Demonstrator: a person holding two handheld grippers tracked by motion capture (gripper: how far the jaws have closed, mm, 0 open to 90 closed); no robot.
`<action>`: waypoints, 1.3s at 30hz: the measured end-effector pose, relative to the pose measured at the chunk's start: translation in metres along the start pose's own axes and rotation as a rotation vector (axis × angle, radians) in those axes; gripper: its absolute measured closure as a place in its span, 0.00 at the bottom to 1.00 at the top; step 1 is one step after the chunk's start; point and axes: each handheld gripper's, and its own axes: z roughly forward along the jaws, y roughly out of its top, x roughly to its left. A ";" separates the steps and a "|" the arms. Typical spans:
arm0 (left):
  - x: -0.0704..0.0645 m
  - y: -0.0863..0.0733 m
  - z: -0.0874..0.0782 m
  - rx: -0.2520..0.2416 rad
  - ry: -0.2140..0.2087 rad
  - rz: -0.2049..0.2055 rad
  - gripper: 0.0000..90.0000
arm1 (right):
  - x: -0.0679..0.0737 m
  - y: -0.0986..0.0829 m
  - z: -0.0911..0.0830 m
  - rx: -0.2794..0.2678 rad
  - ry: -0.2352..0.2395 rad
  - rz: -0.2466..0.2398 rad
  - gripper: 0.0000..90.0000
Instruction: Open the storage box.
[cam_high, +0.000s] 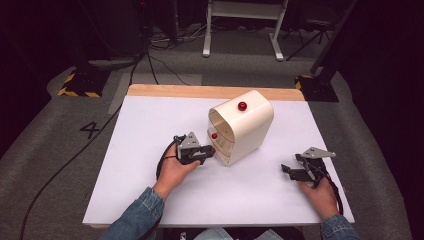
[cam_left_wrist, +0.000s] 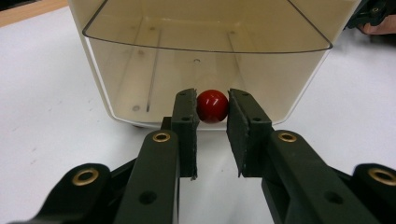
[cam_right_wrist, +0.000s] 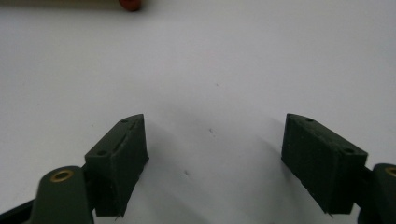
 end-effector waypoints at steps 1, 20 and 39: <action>0.000 0.000 -0.001 -0.003 -0.001 0.001 0.82 | 0.000 0.000 0.000 0.000 -0.001 0.000 0.25; -0.010 -0.010 -0.038 0.019 0.056 0.008 0.82 | -0.001 0.000 0.000 0.001 0.009 0.011 0.25; -0.017 -0.032 -0.076 0.039 0.095 -0.012 0.81 | -0.002 0.000 0.001 0.004 0.017 0.019 0.25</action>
